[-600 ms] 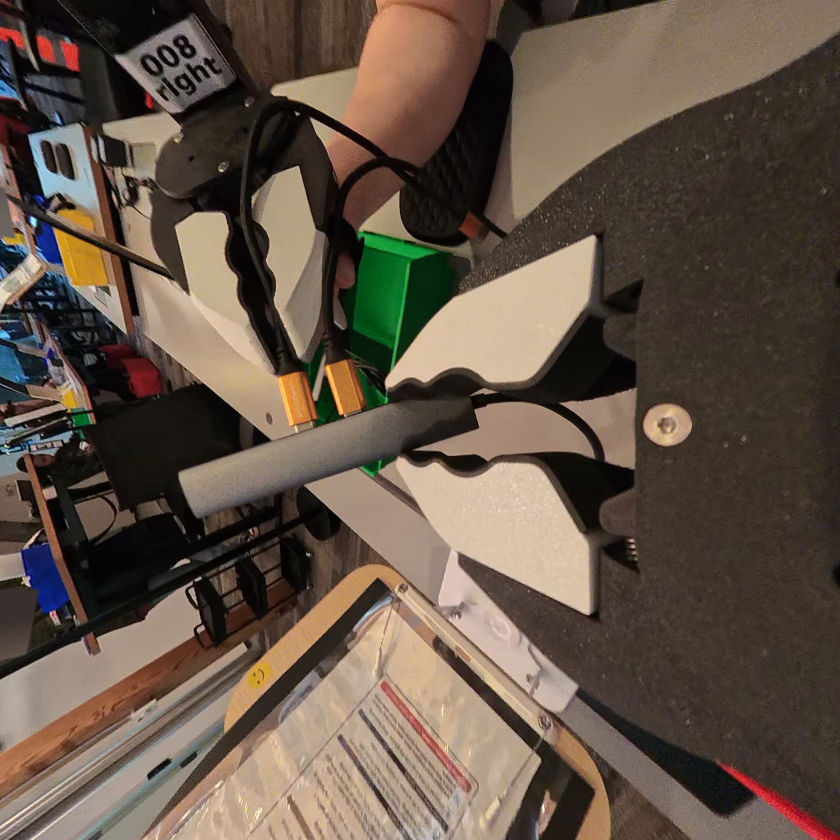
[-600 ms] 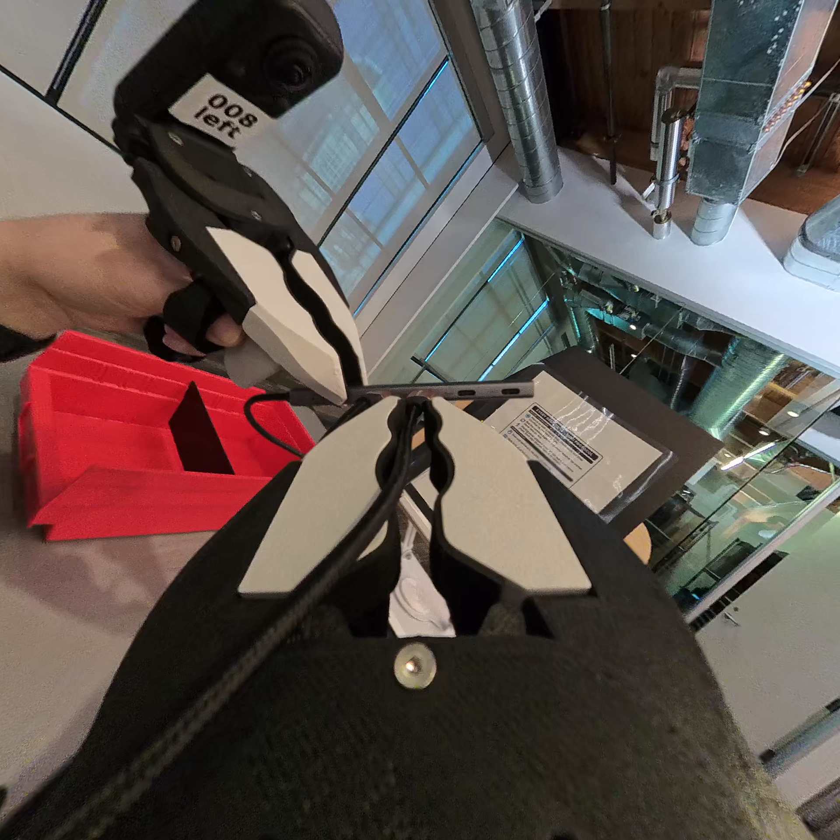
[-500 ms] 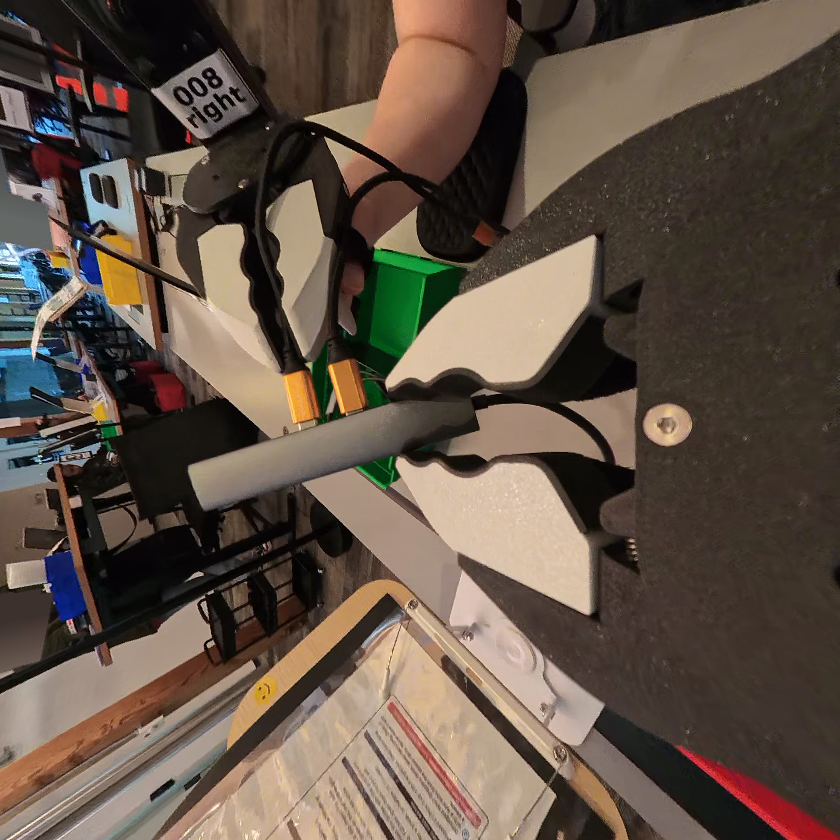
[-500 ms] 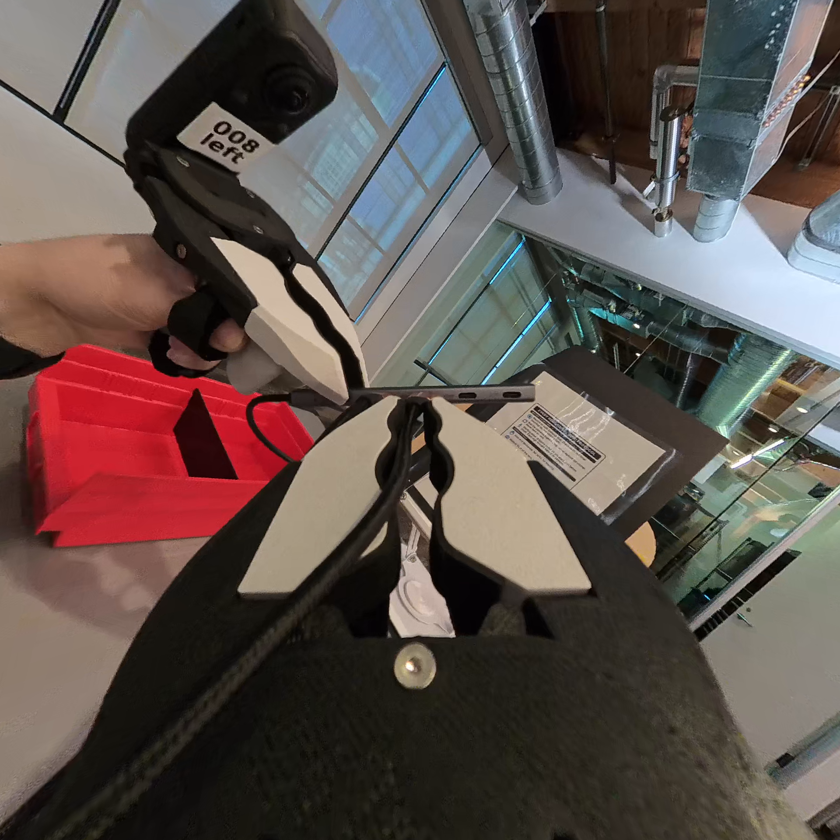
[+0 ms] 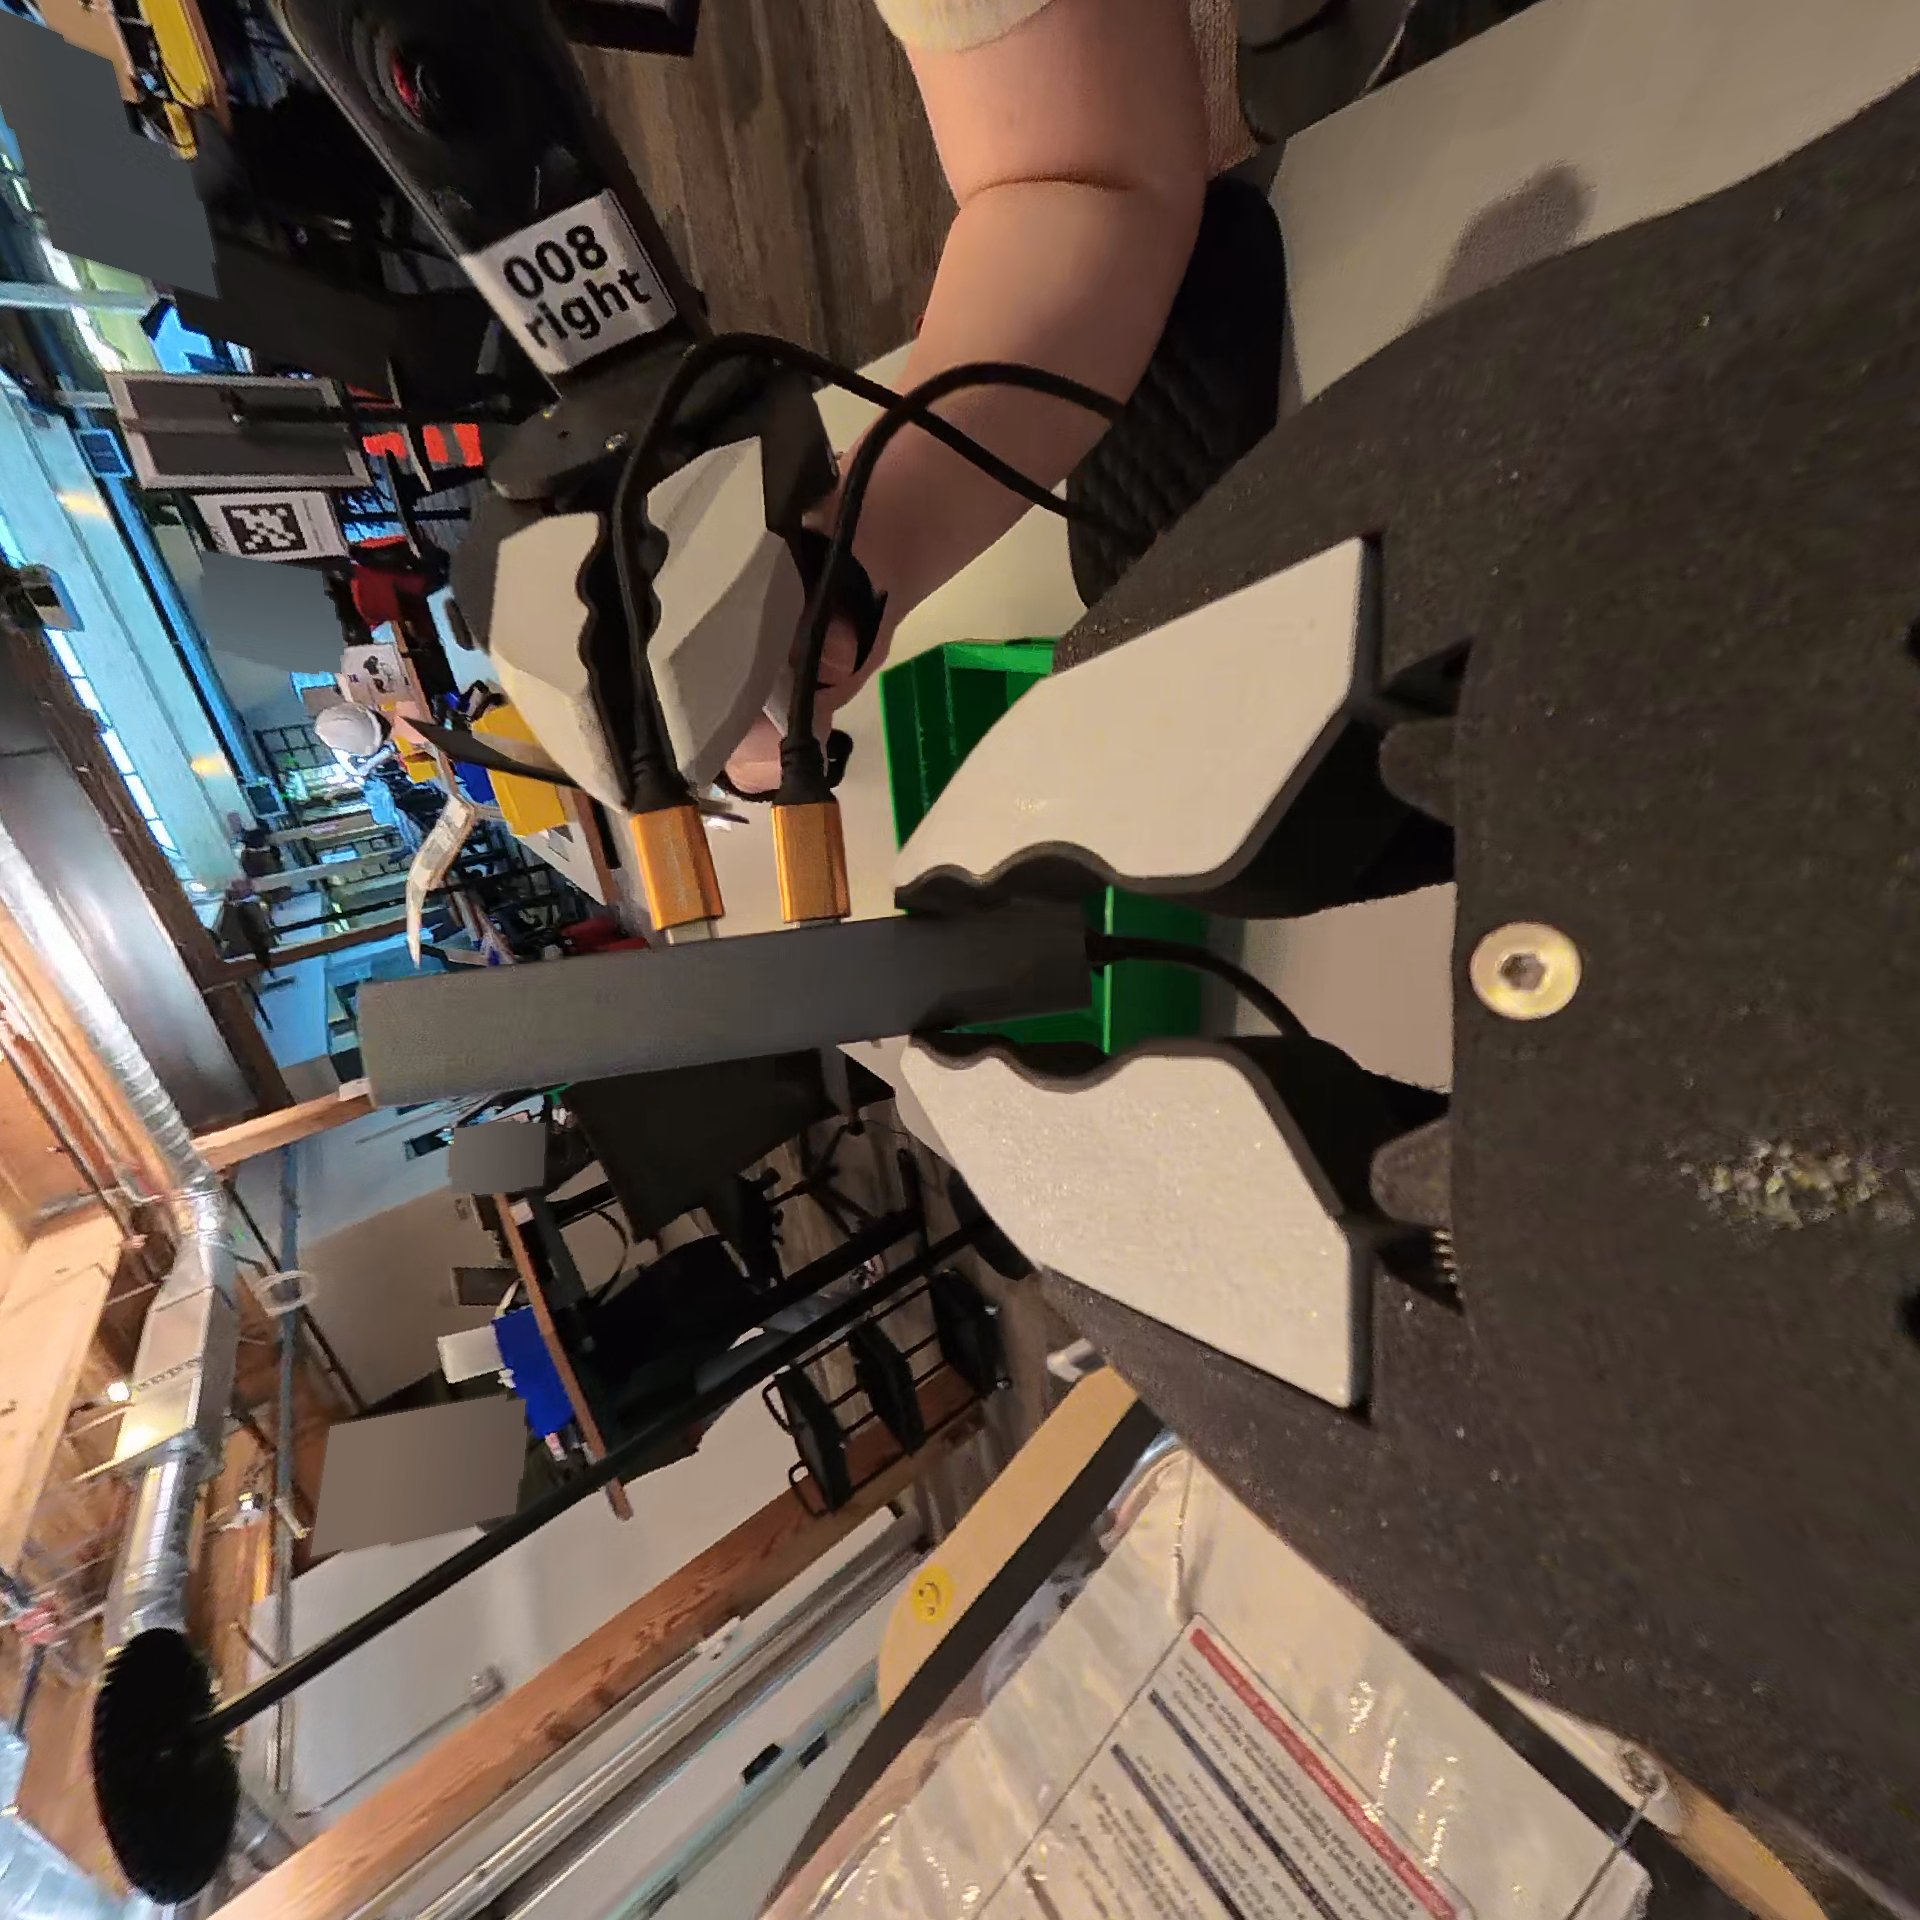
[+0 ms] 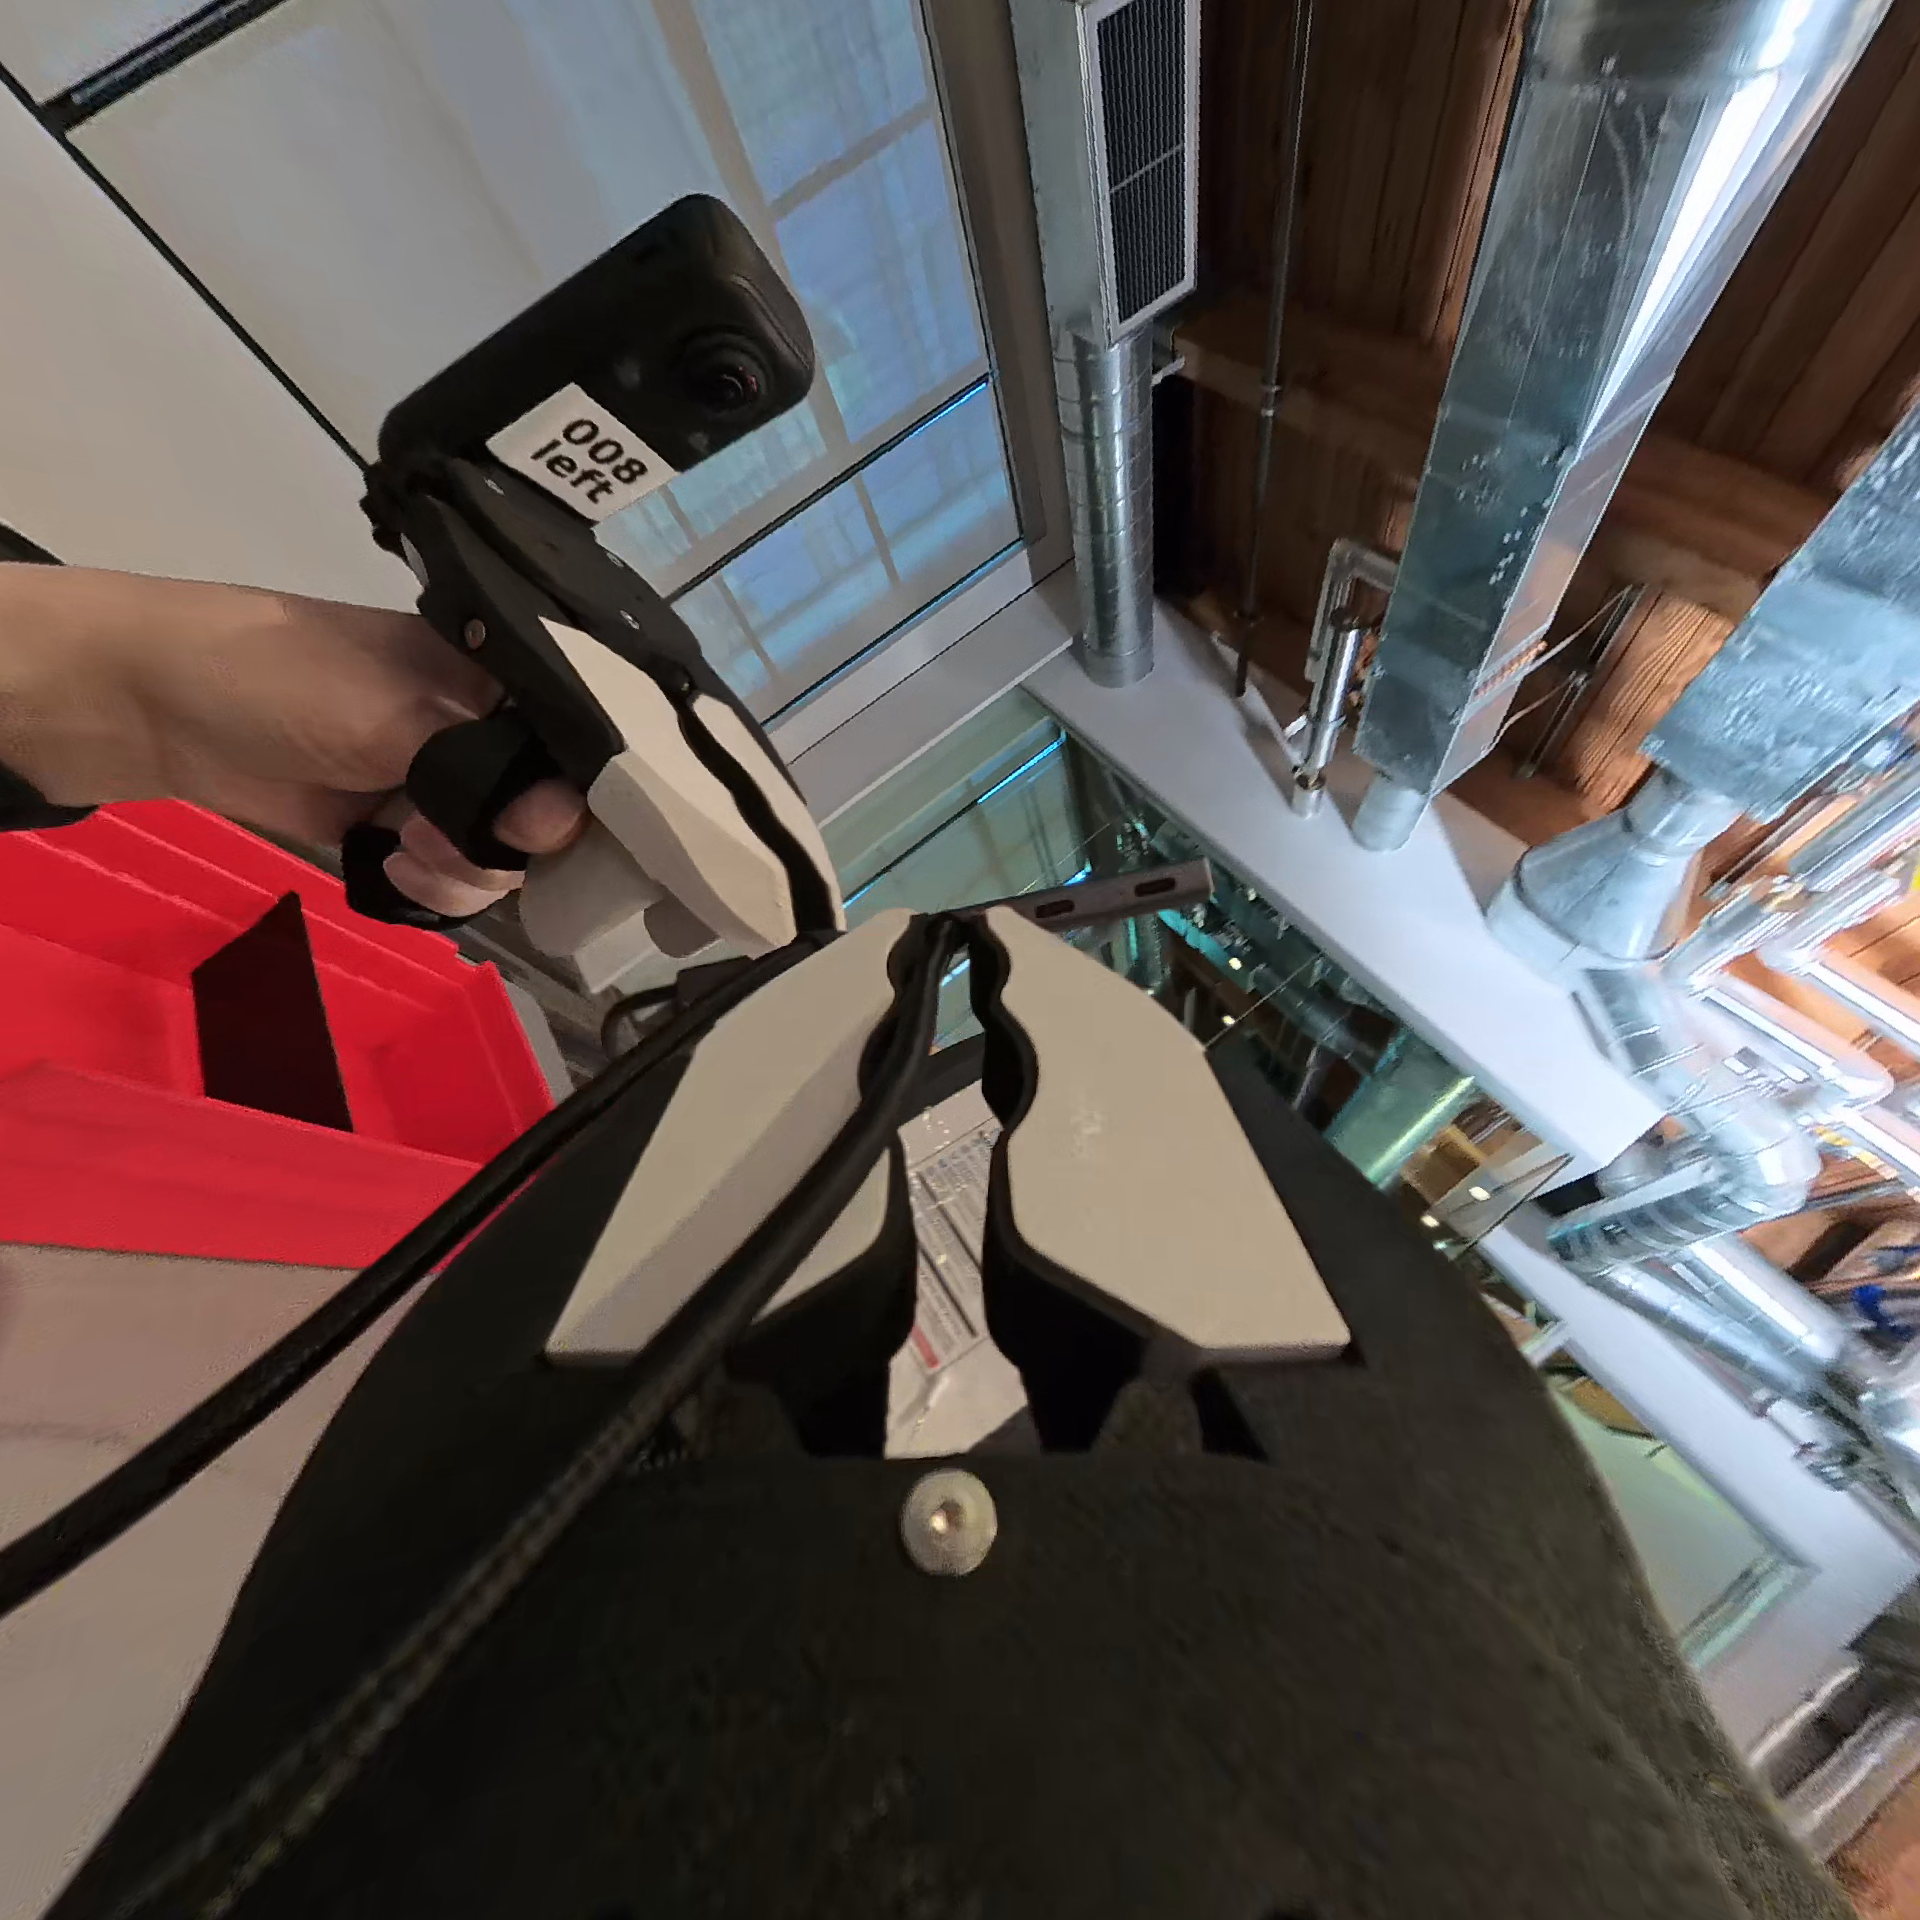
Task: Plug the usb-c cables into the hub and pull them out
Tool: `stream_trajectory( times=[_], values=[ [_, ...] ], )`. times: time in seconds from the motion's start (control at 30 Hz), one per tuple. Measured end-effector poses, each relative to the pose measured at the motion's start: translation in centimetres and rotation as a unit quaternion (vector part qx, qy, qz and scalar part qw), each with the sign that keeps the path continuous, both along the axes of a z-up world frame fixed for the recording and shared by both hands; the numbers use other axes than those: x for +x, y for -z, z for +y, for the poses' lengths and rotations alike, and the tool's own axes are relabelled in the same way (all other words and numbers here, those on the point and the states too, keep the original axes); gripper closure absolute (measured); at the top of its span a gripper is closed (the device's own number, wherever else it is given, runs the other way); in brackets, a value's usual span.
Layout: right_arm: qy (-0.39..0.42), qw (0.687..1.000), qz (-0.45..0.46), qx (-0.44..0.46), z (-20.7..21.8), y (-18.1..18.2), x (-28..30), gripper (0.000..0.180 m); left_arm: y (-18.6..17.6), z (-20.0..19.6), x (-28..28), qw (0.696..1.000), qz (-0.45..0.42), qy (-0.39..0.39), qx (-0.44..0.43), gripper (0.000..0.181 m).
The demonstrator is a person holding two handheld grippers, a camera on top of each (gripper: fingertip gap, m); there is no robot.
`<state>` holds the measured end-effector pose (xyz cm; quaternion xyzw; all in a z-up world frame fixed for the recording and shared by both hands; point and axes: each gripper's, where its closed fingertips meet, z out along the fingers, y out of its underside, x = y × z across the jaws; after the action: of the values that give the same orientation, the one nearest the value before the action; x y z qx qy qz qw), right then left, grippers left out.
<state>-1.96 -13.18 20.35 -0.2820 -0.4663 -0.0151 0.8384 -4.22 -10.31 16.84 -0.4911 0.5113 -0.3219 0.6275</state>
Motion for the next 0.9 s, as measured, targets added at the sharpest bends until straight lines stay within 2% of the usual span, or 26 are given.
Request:
stream_trajectory(
  times=[0.27, 0.63, 0.9],
  values=[
    [0.019, 0.999, -0.028, 0.043, -1.9, -0.3, -0.3, 0.172, -0.7, -1.3, 1.1, 0.998, -0.036, 0.011, 0.045, 0.155],
    [0.031, 0.997, -0.071, 0.008, -0.1, 1.2, -0.3, 0.172, 2.1, -0.2, 3.2, 0.995, -0.037, 0.096, -0.01, 0.156],
    [0.058, 0.994, -0.082, -0.049, 1.7, 1.7, 0.7, 0.171, 1.8, 1.6, 2.4, 1.0, -0.011, 0.0, 0.024, 0.157]
  ],
)
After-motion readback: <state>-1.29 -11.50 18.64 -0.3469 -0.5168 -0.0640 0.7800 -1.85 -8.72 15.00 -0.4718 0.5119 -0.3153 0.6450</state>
